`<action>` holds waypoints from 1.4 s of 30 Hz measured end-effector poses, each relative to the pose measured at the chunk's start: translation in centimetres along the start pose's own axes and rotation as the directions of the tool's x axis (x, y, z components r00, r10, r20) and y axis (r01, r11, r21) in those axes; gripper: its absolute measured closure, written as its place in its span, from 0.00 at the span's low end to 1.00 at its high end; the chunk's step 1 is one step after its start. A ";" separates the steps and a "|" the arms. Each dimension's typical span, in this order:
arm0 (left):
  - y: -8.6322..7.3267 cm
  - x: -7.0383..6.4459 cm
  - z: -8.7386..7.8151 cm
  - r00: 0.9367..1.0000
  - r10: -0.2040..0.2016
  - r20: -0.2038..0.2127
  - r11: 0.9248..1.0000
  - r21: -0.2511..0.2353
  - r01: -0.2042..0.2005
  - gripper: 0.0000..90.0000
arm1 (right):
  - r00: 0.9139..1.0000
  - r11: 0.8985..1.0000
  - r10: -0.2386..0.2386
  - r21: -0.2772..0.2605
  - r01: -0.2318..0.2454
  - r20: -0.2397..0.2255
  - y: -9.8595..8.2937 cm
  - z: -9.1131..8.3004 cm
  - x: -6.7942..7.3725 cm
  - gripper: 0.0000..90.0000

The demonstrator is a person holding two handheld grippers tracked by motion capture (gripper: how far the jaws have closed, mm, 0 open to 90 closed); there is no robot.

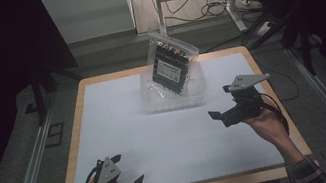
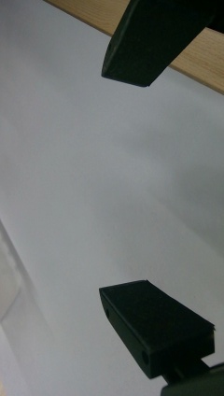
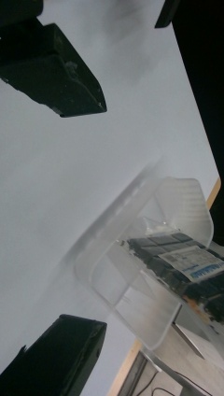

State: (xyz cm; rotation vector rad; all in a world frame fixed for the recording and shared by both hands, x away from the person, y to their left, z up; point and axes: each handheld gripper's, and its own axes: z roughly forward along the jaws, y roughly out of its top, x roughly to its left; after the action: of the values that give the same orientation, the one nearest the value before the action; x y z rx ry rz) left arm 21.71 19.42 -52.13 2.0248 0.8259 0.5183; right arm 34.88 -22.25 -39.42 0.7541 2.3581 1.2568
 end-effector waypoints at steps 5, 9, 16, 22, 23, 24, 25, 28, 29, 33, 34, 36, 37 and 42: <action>0.0 0.0 0.0 1.000 0.001 0.000 1.000 -0.001 -0.001 0.00 | 1.000 1.000 -0.003 0.012 0.003 0.015 -1.4 -0.3 0.1 0.00; 0.0 0.0 0.0 1.000 0.003 -0.001 1.000 0.000 -0.003 0.00 | 1.000 1.000 0.007 0.016 -0.008 0.023 -2.1 -0.9 0.0 0.00; 0.0 0.0 0.0 1.000 0.008 -0.001 1.000 0.000 -0.008 0.00 | 0.999 0.999 0.019 0.034 -0.020 0.039 -3.7 -2.0 0.3 0.00; 0.0 -0.1 0.0 1.000 0.008 -0.001 1.000 0.001 -0.008 0.00 | 0.998 0.999 0.022 0.037 -0.025 0.060 -4.8 -3.3 0.4 0.00; 0.0 -0.1 0.0 1.000 0.008 -0.001 1.000 0.003 -0.008 0.00 | 0.998 0.999 0.024 0.036 -0.026 0.061 -4.9 -3.4 0.5 0.00; 0.0 -0.1 0.0 1.000 0.008 -0.001 1.000 0.003 -0.008 0.00 | 0.998 0.999 0.025 0.036 -0.028 0.062 -5.1 -3.6 0.5 0.00; 0.0 -0.1 0.0 1.000 0.009 -0.001 1.000 0.004 -0.009 0.00 | 0.997 0.999 0.024 0.037 -0.027 0.066 -5.3 -3.8 0.6 0.00; 0.0 -0.1 0.1 1.000 0.009 -0.001 1.000 0.006 -0.009 0.00 | 0.996 0.999 0.036 0.020 -0.038 0.077 -6.0 -4.4 0.9 0.00; 0.0 -0.1 0.1 1.000 0.010 -0.001 1.000 0.007 -0.010 0.00 | 0.996 0.999 0.043 0.017 -0.044 0.075 -6.3 -4.6 0.9 0.00; 0.0 -0.1 0.1 1.000 0.009 -0.001 1.000 0.009 -0.009 0.00 | 0.994 0.998 0.059 0.015 -0.060 0.090 -7.5 -5.2 1.2 0.00; 0.0 -0.1 0.1 1.000 0.009 -0.001 1.000 0.009 -0.009 0.00 | 0.994 0.998 0.062 0.013 -0.064 0.095 -7.8 -5.4 1.2 0.00; 0.1 -0.1 0.1 1.000 0.007 -0.001 1.000 0.010 -0.007 0.00 | 0.992 0.997 0.078 0.008 -0.080 0.097 -8.5 -5.7 1.2 0.00; 0.1 -0.1 0.1 1.000 0.006 0.000 1.000 0.009 -0.006 0.00 | 0.992 0.996 0.087 0.006 -0.088 0.097 -8.8 -5.9 1.2 0.00; 0.1 -0.1 0.1 1.000 0.004 0.002 1.000 0.011 -0.004 0.00 | 0.987 0.993 0.121 -0.003 -0.121 0.110 -10.4 -6.4 1.3 0.00</action>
State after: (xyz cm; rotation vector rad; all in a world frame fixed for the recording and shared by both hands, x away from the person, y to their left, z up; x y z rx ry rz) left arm 21.72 19.24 -52.12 2.0371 0.8251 0.5151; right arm 27.41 -30.43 -44.80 0.9551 2.2570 1.2260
